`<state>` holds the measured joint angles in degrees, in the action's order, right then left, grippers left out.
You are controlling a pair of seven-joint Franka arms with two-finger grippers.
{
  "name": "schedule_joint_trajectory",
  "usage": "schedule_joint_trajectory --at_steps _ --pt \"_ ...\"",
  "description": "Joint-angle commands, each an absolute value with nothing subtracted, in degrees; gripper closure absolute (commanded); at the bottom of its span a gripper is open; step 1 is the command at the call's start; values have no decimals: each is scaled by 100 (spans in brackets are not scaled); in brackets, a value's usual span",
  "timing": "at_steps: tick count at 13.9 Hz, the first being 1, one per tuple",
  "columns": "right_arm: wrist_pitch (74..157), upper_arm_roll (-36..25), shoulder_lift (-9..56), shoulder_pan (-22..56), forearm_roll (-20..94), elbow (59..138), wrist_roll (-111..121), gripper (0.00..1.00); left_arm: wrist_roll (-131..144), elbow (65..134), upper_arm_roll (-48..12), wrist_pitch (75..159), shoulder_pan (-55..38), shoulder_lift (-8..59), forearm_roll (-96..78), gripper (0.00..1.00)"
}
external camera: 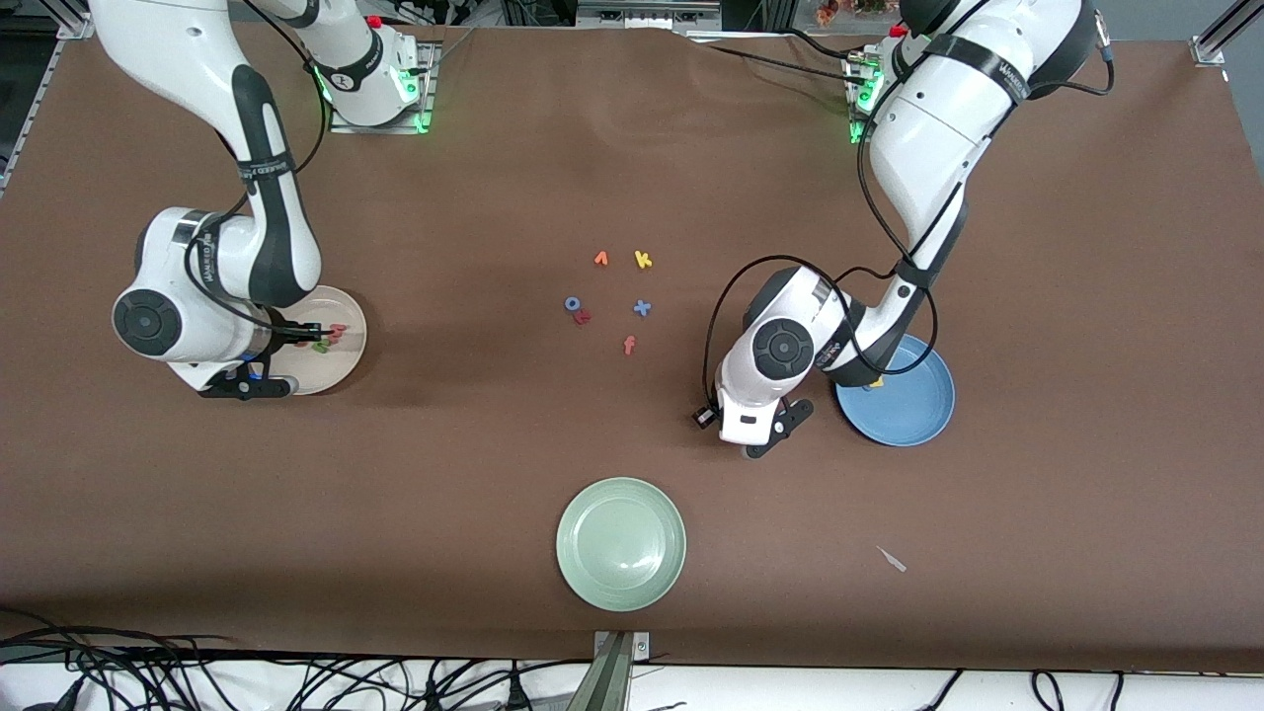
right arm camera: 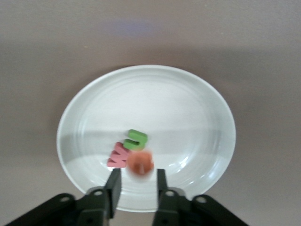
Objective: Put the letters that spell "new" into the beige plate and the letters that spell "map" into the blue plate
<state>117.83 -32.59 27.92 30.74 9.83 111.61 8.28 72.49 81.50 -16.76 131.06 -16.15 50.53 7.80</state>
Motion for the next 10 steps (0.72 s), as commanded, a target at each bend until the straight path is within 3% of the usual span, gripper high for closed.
schedule_joint_trajectory --at_steps 1,5,10 --pt "11516 -3199 2594 3199 1055 10970 809 0 7007 8104 -1600 12720 -1635 4756 756 99" --pt "10049 -3164 2619 3435 1055 9820 256 0 5760 8112 -1529 11868 -1512 4343 1106 98" --pt "8976 -3173 2566 3849 1046 9011 -404 0 3467 8287 -1529 11119 -880 3912 1178 98"
